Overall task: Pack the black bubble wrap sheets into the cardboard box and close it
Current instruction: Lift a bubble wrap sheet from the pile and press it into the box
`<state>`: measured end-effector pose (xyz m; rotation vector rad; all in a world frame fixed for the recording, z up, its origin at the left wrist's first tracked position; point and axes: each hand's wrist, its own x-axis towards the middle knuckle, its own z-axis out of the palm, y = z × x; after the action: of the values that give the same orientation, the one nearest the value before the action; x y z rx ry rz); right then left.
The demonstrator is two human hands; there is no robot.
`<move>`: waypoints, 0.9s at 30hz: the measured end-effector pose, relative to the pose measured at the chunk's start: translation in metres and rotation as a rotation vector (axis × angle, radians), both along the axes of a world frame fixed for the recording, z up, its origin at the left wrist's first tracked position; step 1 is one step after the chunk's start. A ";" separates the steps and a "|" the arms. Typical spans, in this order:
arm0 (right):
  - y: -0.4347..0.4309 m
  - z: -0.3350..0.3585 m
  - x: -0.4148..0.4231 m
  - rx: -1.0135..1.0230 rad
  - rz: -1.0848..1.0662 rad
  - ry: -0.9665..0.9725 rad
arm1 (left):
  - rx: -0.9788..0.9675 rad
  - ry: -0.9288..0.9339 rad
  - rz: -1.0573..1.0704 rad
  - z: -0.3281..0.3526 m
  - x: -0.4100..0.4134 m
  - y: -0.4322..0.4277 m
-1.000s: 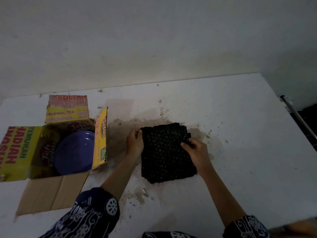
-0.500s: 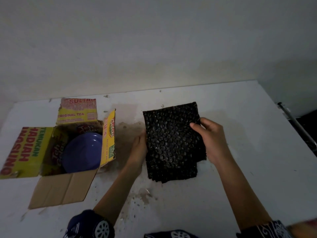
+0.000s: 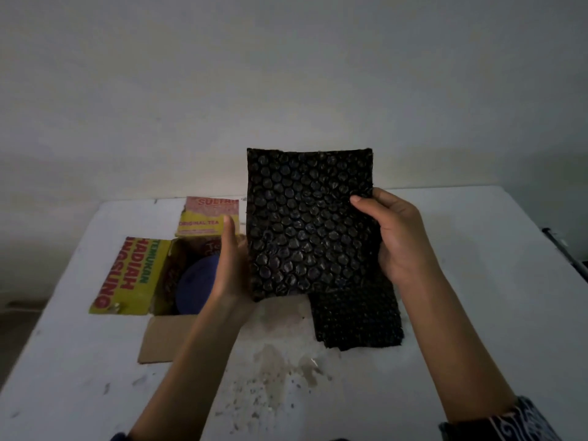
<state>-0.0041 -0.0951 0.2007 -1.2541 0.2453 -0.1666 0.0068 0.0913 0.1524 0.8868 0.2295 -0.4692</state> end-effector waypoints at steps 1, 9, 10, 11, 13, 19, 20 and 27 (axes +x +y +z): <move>0.008 0.000 0.002 -0.012 0.003 0.003 | 0.027 -0.002 0.010 0.003 0.002 0.012; 0.077 -0.025 0.018 -0.214 -0.022 0.098 | 0.352 -0.119 0.218 0.006 0.007 0.084; 0.085 -0.029 0.019 -0.222 -0.029 0.119 | 0.395 -0.125 0.243 0.002 0.007 0.091; 0.093 -0.033 0.021 -0.223 -0.034 0.143 | 0.423 -0.129 0.271 -0.001 0.007 0.096; 0.109 -0.041 0.025 -0.222 -0.048 0.188 | 0.435 -0.122 0.318 -0.004 0.007 0.105; 0.136 -0.060 0.032 -0.400 -0.011 0.172 | 0.590 -0.198 0.310 -0.017 0.018 0.122; 0.139 -0.063 0.033 -0.455 0.020 0.174 | 0.646 -0.227 0.296 -0.020 0.020 0.126; 0.149 -0.082 0.032 -0.594 0.271 0.093 | 1.110 -0.561 0.044 -0.045 0.038 0.159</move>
<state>0.0280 0.0536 0.1183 -1.8735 0.1029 0.0606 0.0446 0.2504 0.1077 2.0464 -0.0341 0.0095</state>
